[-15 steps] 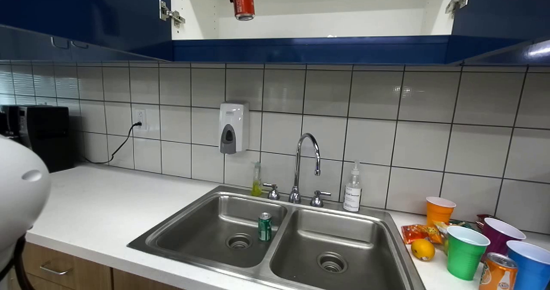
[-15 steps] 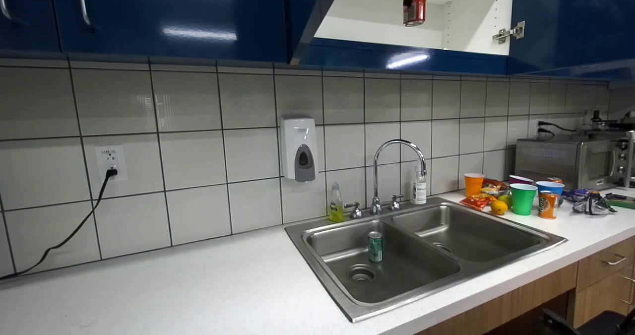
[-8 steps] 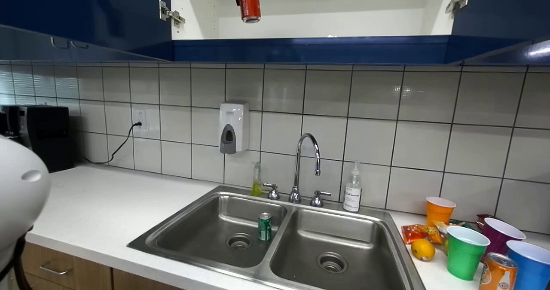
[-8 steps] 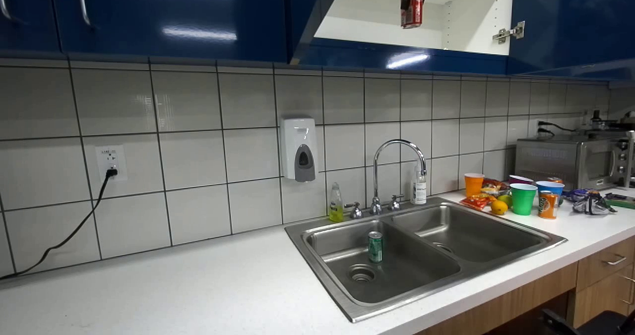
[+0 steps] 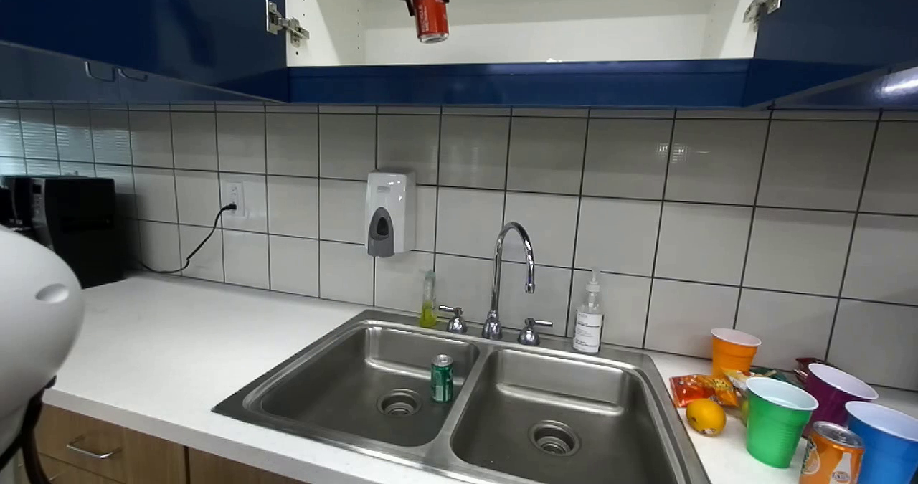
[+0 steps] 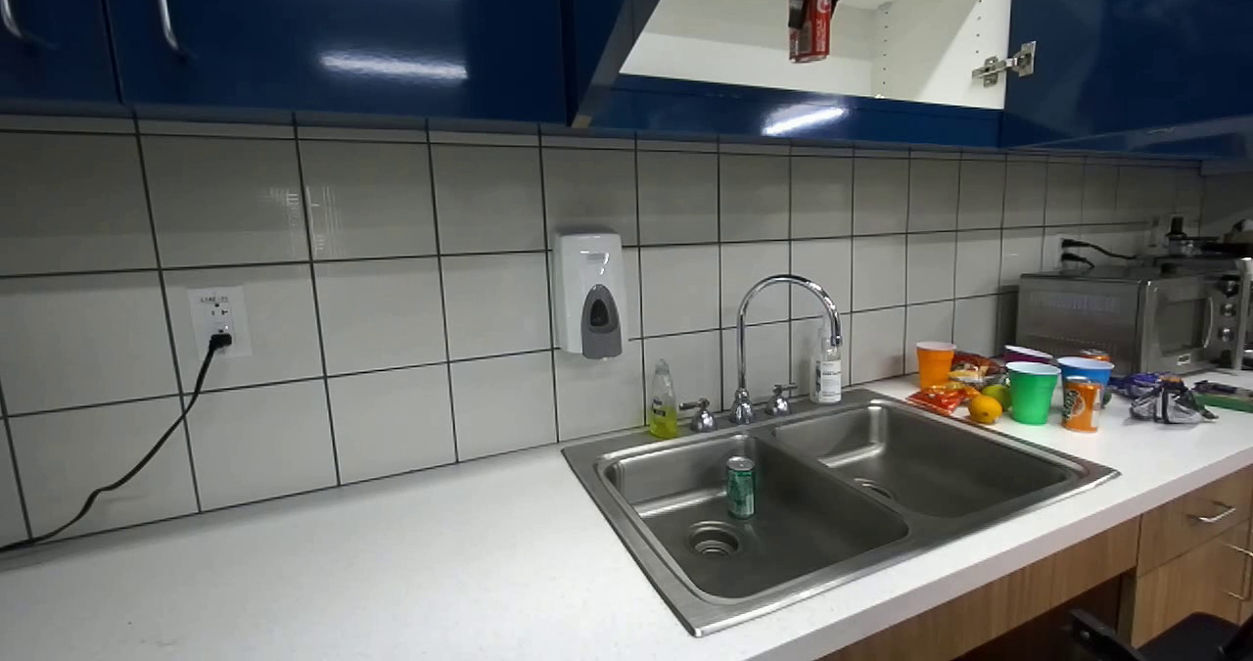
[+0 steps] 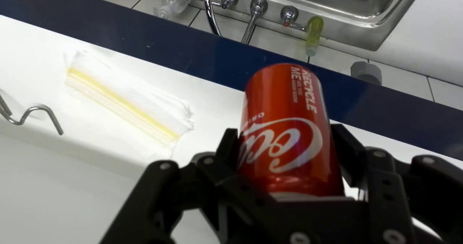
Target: Move the Cola can to the open cabinet
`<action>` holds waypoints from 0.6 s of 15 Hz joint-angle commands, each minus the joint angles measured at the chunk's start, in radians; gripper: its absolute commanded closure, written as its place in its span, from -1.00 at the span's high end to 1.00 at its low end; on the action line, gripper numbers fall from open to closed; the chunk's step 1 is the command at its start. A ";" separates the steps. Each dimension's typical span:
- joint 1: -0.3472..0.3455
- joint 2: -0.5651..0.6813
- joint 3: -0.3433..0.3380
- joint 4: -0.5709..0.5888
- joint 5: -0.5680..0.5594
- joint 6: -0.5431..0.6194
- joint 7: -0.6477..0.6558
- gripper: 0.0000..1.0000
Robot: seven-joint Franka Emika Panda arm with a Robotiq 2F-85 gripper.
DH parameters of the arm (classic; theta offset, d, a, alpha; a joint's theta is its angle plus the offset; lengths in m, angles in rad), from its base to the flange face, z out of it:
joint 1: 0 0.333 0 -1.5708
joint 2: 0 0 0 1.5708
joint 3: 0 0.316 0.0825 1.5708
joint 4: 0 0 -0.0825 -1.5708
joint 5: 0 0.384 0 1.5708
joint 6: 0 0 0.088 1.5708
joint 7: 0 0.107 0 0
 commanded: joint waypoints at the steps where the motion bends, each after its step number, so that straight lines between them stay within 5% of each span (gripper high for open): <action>1: -0.004 0.047 -0.010 0.061 -0.005 0.027 -0.036 -0.18; 9: -0.006 0.106 -0.030 0.123 0.000 0.059 -0.039 -0.18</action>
